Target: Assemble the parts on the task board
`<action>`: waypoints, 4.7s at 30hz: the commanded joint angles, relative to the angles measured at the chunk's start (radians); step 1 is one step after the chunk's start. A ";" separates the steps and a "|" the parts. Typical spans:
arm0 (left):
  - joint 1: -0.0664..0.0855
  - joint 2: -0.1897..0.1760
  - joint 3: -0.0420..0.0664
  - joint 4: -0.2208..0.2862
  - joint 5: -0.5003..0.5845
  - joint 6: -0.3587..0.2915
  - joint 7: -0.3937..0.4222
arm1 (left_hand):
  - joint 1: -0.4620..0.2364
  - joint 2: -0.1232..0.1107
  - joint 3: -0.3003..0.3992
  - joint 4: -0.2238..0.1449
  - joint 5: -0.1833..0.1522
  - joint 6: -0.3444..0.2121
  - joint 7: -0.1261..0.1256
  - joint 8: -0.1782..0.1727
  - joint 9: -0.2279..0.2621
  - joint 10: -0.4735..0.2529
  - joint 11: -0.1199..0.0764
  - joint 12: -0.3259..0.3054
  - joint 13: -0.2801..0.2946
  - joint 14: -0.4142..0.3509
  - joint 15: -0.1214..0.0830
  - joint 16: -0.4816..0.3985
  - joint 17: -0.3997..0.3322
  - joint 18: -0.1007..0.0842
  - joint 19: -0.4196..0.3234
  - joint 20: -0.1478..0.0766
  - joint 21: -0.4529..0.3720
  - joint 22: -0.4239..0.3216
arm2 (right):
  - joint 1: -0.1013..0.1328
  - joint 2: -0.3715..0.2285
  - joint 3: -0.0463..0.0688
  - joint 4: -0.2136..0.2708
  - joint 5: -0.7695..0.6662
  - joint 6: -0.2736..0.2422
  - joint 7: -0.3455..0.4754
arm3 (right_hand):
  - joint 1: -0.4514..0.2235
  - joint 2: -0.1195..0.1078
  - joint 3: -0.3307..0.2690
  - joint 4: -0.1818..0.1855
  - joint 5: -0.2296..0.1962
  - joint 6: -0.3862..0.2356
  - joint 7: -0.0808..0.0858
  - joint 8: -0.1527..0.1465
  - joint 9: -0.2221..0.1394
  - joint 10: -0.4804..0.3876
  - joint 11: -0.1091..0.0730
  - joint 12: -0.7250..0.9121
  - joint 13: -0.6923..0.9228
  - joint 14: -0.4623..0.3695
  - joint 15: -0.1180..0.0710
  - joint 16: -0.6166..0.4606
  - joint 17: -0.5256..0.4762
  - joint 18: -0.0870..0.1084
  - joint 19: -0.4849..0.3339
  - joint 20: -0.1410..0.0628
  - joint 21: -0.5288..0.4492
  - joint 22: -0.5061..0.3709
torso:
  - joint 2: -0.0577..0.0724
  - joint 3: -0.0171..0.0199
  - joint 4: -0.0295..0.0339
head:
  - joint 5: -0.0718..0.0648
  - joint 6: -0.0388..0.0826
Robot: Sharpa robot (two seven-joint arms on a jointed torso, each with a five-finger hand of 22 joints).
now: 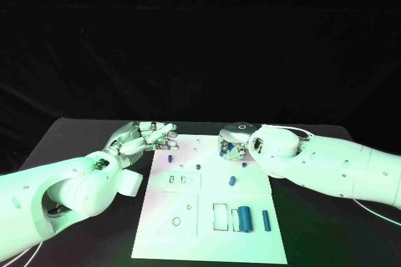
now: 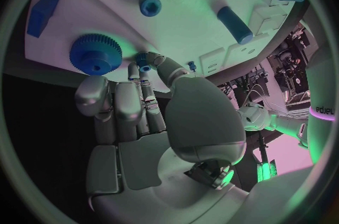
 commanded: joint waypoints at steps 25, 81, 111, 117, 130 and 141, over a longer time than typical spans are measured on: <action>0.003 0.001 0.001 -0.007 0.014 0.003 -0.011 | 0.002 0.020 -0.006 0.002 0.001 -0.004 0.012 -0.010 -0.002 -0.015 0.003 -0.007 -0.002 -0.005 0.001 -0.007 0.003 0.012 -0.005 0.003 -0.006 -0.003 | 0.009 0.000 0.004 0.027 0.007 -0.154 0.001 | 0.015 0.010 0.054 0.015 -0.023 0.044 -0.010 0.017 0.023 0.032 -0.010 0.011 -0.009 0.032 -0.006 0.052 0.043 -0.019 0.030 -0.006 0.054 0.077 | 0.004 -0.0018 0.0000 | 0.007 0.008; 0.010 0.007 0.001 -0.015 0.024 0.010 -0.011 | 0.005 0.023 -0.007 0.001 0.001 -0.006 0.014 -0.012 -0.002 -0.017 0.004 -0.009 -0.002 -0.005 0.002 -0.008 0.004 0.012 -0.005 0.004 -0.007 -0.004 | 0.002 0.219 0.005 -0.194 -0.013 -0.186 -0.026 | 0.015 -0.007 0.074 0.024 -0.044 0.031 -0.002 0.007 0.031 0.023 -0.004 0.001 -0.019 0.031 -0.002 0.069 0.054 -0.021 0.029 -0.003 0.064 0.094 | 0.013 -0.0022 0.0023 | 0.019 0.007; 0.011 0.009 0.002 -0.017 0.024 0.009 -0.011 | 0.006 0.025 -0.008 0.000 0.001 -0.006 0.014 -0.013 -0.002 -0.018 0.005 -0.010 -0.002 -0.005 0.003 -0.009 0.005 0.012 -0.005 0.004 -0.007 -0.005 | -0.002 0.236 0.005 -0.213 -0.004 -0.147 -0.011 | 0.008 -0.020 0.081 0.034 -0.054 0.013 0.005 -0.005 0.033 0.005 0.004 -0.009 -0.026 0.027 0.004 0.070 0.050 -0.019 0.018 0.003 0.058 0.087 | 0.015 -0.0020 0.0015 | 0.025 -0.004; 0.011 0.008 0.002 -0.018 0.024 0.009 -0.012 | 0.006 0.025 -0.008 0.000 0.001 -0.006 0.014 -0.013 -0.002 -0.018 0.005 -0.010 -0.002 -0.005 0.003 -0.009 0.005 0.012 -0.005 0.004 -0.007 -0.005 | -0.002 0.230 0.005 -0.211 -0.004 -0.148 -0.013 | 0.008 -0.019 0.082 0.034 -0.054 0.014 0.005 -0.005 0.034 0.006 0.004 -0.009 -0.026 0.027 0.004 0.069 0.049 -0.019 0.018 0.003 0.058 0.088 | 0.015 -0.0020 0.0010 | 0.026 -0.004; 0.012 0.010 0.002 -0.022 0.024 0.011 -0.013 | 0.006 0.025 -0.008 0.000 0.001 -0.006 0.014 -0.013 -0.002 -0.018 0.005 -0.010 -0.002 -0.005 0.003 -0.009 0.005 0.012 -0.005 0.004 -0.007 -0.005 | -0.003 0.231 0.005 -0.206 -0.005 -0.168 -0.012 | 0.007 -0.021 0.082 0.036 -0.055 0.014 0.006 -0.006 0.034 0.004 0.005 -0.010 -0.027 0.026 0.005 0.069 0.048 -0.018 0.017 0.003 0.057 0.087 | 0.015 -0.0026 0.0017 | 0.026 -0.007; 0.012 0.010 0.002 -0.023 0.025 0.012 -0.014 | 0.006 0.025 -0.008 0.000 0.001 -0.006 0.014 -0.013 -0.002 -0.018 0.005 -0.010 -0.002 -0.005 0.003 -0.009 0.005 0.012 -0.005 0.004 -0.007 -0.005 | -0.003 0.235 0.005 -0.209 -0.004 -0.175 -0.016 | 0.006 -0.059 0.067 0.052 -0.094 -0.159 0.020 -0.048 0.002 -0.098 0.030 -0.044 -0.054 0.001 0.026 0.026 -0.010 -0.003 -0.039 0.024 0.003 0.021 | 0.015 -0.0028 0.0014 | 0.024 -0.007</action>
